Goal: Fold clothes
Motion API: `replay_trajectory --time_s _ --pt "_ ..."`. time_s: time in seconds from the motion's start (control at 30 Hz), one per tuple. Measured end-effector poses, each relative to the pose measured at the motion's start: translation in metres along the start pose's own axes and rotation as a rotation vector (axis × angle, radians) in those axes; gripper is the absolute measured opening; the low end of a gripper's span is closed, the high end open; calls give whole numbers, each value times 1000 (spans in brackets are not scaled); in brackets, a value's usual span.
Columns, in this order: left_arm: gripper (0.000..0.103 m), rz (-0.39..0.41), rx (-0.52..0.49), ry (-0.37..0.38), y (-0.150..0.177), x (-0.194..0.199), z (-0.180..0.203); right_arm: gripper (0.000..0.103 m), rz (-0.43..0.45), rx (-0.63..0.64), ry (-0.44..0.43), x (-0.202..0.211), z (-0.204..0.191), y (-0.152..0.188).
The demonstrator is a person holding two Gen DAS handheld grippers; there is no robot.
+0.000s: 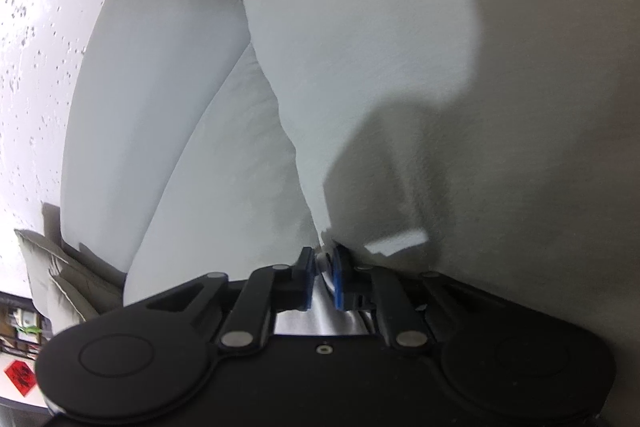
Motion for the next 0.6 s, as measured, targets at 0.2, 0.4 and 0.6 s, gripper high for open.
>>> replay_trajectory --time_s 0.2,0.4,0.6 --pt "61 -3 -1 -12 0 -1 0 2 187 69 91 27 -13 -1" --pt "61 -2 -5 -15 -1 -1 0 4 317 53 158 55 0 -6" --pt "62 2 -12 -21 -1 -1 0 12 116 175 -87 25 -25 23"
Point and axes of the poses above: each gripper's, at about its wrist camera, not at the fingertips, and x roughly against the way its jaws point, z to its right, y to its underside, the point moved 6 cm from there along -x, roughly the way its jaws point, and after that the axes turned 12 degrees about x, right-handed, at the moved point
